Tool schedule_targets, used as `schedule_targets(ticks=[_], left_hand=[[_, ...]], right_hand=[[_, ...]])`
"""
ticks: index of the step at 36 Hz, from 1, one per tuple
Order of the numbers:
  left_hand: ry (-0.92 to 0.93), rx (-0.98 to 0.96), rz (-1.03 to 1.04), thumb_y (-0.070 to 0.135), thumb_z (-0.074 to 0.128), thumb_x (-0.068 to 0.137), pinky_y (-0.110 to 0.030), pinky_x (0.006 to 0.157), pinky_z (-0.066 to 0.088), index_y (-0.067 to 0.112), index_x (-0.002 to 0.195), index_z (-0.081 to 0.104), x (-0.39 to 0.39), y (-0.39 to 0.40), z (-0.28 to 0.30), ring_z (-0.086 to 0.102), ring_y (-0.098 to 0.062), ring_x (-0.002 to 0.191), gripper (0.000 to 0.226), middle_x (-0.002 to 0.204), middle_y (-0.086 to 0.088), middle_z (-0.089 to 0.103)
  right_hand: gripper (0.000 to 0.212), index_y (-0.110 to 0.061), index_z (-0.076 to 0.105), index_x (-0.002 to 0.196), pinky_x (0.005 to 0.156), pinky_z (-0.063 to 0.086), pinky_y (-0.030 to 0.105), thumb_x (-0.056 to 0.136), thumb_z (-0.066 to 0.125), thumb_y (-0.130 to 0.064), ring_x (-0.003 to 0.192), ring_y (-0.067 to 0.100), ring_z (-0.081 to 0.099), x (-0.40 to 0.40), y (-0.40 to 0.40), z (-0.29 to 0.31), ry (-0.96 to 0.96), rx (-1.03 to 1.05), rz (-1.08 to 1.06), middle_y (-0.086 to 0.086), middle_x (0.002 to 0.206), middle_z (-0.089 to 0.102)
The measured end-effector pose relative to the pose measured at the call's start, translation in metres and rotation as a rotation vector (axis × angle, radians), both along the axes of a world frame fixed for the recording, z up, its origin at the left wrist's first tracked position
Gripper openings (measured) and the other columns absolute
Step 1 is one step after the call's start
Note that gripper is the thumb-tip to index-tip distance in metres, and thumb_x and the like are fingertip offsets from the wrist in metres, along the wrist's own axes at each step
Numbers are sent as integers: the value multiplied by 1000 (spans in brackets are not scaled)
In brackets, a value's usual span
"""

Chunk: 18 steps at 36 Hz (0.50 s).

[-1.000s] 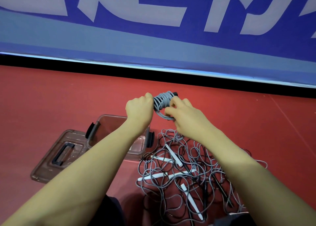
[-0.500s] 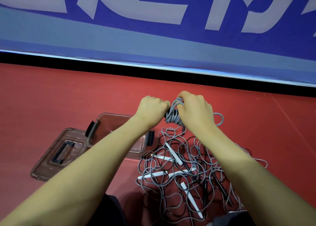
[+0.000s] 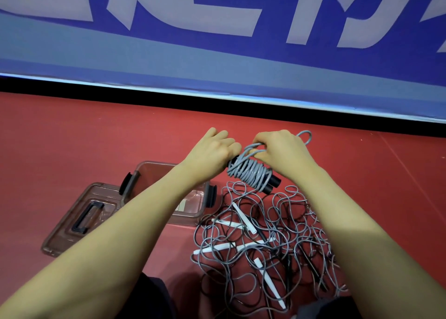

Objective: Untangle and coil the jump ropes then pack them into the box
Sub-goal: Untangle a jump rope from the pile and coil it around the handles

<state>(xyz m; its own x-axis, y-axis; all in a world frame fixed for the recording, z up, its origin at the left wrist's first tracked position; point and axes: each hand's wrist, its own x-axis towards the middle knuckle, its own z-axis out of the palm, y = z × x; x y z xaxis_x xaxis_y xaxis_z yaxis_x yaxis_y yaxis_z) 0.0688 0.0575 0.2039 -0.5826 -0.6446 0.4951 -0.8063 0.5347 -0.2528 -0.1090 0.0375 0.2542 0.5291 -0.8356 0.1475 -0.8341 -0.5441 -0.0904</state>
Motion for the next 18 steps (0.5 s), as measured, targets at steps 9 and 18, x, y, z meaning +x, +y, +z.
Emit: schedule_targets(ticks=[9,18], left_hand=[[-31,-7,2,-2,50,72,-32,59,21,12,63,46,5,-1,-9,40,-22,57,17,53,-2,40],[-49,37,24,-1,59,67,-32,60,22,13,61,46,7,-3,-16,41,-22,57,20,52,-1,40]], right_hand=[[13,-13,63,69,56,37,31,71,67,-24,59,19,44,-4,1,0,-281,219,-22,-3,53,50],[49,-10,43,53,51,26,31,74,73,-44,56,24,32,-6,0,0,-226,248,-25,3,50,39]])
